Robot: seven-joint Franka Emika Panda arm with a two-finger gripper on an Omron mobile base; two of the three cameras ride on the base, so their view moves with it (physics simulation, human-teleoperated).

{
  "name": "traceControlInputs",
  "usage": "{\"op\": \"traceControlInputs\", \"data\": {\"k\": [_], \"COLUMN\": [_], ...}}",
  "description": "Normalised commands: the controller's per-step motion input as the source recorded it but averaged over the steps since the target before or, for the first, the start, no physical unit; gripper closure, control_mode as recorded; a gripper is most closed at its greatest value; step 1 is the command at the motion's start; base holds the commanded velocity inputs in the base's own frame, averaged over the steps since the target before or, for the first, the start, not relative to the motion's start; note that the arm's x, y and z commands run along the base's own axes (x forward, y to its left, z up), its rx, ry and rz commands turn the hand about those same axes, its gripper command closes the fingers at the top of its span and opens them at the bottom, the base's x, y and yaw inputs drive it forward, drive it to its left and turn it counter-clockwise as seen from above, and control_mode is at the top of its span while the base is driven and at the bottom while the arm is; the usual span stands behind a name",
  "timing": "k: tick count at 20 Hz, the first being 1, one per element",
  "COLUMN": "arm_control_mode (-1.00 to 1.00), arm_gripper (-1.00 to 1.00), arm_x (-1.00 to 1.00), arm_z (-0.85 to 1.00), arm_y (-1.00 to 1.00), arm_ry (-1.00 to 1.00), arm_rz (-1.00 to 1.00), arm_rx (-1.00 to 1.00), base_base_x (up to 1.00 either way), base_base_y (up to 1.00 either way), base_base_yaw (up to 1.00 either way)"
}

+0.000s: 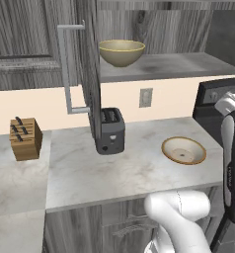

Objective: Open the cabinet. Pick the bowls from the counter and place them in the cabinet. Then close the cabinet.

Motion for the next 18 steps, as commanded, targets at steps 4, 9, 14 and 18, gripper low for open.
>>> {"op": "traceControlInputs", "data": {"k": [4,9,14,18], "arm_control_mode": [-1.00,-1.00,-1.00,-1.00], "arm_gripper": [-1.00,-1.00,-1.00,-1.00], "arm_x": [-0.10,-0.36,-0.40,-0.45], "arm_z": [-0.31,-0.33,-0.33,-0.28], "arm_y": [0.00,-0.01,0.00,-0.05], "arm_ry": [0.04,0.00,0.00,-0.04], "arm_rz": [0.04,0.01,0.00,0.00], "arm_rx": [0.02,0.03,0.02,0.01], "base_base_x": [0.00,0.00,0.00,0.00], "base_base_y": [0.00,0.00,0.00,0.00], "base_base_yaw": [0.00,0.00,0.00,0.00]}}
